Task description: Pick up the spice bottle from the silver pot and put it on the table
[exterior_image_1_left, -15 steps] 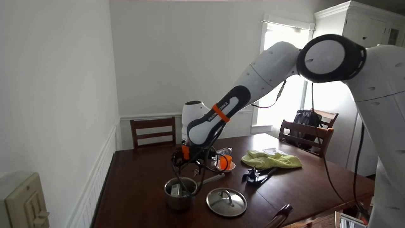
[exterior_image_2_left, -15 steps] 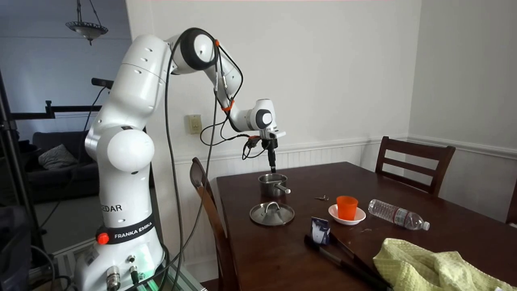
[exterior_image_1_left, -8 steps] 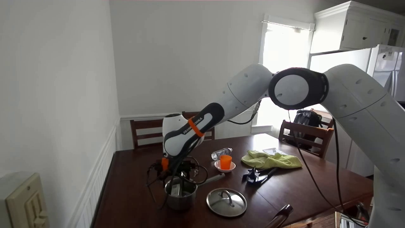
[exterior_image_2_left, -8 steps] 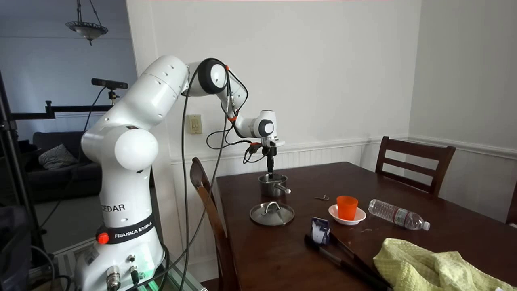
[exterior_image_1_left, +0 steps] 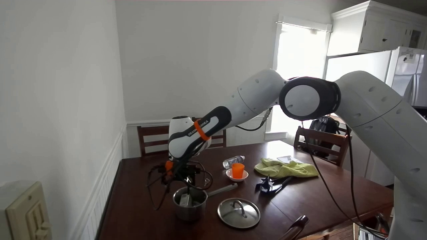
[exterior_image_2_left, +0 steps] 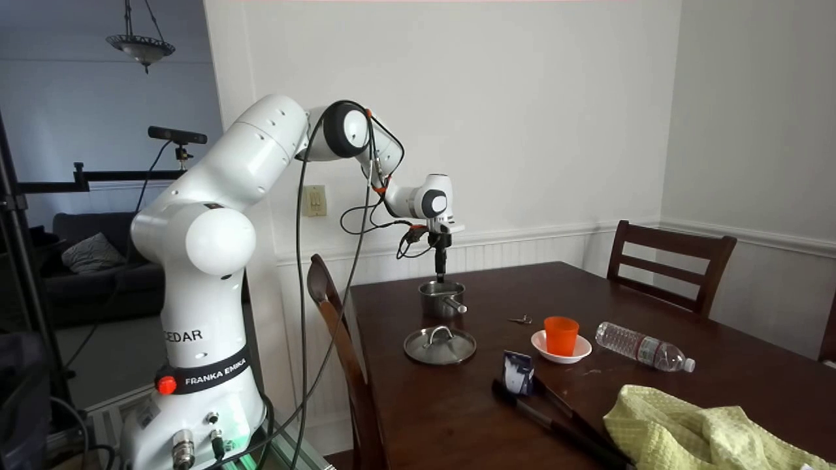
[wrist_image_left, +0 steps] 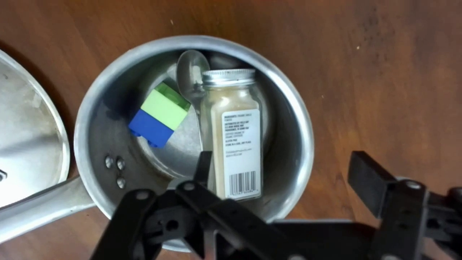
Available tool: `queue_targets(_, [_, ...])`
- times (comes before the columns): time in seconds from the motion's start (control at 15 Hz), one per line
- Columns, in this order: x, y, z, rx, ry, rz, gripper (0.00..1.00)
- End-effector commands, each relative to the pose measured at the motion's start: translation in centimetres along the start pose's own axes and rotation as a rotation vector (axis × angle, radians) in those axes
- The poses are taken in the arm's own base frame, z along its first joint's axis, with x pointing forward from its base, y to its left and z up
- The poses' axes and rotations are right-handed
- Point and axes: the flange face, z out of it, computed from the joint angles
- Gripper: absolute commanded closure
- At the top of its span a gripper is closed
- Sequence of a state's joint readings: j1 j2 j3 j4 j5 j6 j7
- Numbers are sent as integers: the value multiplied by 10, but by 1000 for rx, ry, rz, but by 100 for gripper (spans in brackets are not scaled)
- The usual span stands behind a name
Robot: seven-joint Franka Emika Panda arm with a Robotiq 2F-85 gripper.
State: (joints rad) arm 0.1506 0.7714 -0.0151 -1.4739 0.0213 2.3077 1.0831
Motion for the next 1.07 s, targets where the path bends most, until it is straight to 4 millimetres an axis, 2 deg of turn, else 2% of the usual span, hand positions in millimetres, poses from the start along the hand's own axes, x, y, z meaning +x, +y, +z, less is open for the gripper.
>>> queue_targets(0.0, [-13, 3, -7, 1, -25, 9, 0])
queue_targets(0.2, [-16, 16, -5, -3, -13, 31, 0])
queue_targets(0.47, [-15, 31, -28, 31, 12, 57, 0])
queue_targets(0.67, [-25, 47, -39, 16, 2, 60, 0])
queue_targets(1.0, [-32, 69, -33, -23, 8, 88, 3])
